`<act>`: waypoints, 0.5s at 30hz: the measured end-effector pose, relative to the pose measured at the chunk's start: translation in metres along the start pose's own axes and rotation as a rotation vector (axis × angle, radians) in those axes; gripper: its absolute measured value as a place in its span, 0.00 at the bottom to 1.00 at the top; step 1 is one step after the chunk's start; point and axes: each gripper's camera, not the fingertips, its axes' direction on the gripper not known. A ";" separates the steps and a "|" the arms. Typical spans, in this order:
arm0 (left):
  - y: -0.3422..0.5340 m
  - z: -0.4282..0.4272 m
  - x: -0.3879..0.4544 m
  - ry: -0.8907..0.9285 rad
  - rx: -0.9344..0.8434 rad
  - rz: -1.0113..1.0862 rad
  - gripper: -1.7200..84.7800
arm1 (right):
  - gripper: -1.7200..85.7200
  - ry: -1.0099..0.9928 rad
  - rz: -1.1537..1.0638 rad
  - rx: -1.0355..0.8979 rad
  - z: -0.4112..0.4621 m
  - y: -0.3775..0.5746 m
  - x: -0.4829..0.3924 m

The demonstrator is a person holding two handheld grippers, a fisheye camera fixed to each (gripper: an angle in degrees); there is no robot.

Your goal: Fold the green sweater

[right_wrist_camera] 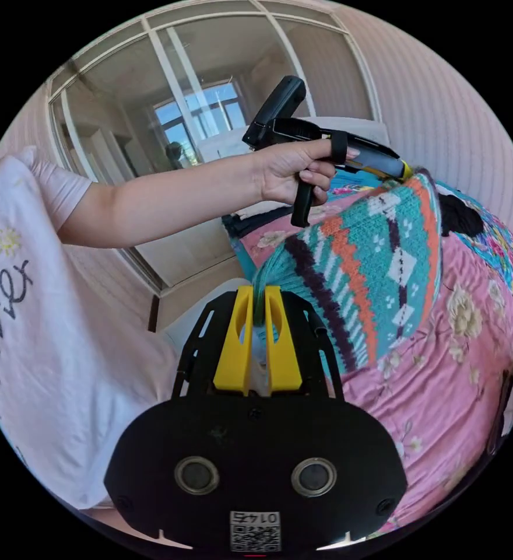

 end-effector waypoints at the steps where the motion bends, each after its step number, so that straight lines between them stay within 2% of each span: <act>1: 0.011 -0.006 -0.025 -0.048 -0.006 -0.062 0.01 | 0.06 -0.012 -0.003 -0.030 0.014 -0.011 0.001; 3: 0.028 -0.011 -0.059 -0.087 -0.016 -0.176 0.01 | 0.07 -0.045 0.044 -0.169 0.064 -0.050 0.005; 5: 0.046 -0.015 -0.087 -0.093 -0.002 -0.249 0.01 | 0.08 -0.046 0.066 -0.226 0.081 -0.070 0.001; 7: 0.052 -0.015 -0.096 -0.099 0.019 -0.239 0.01 | 0.08 -0.025 0.040 -0.195 0.074 -0.086 -0.009; 11: 0.053 -0.011 -0.112 -0.135 0.027 -0.263 0.01 | 0.07 0.207 0.029 -0.118 0.042 -0.119 -0.013; 15: 0.063 -0.035 -0.131 -0.156 0.099 -0.367 0.01 | 0.03 0.460 0.086 -0.155 0.040 -0.163 0.018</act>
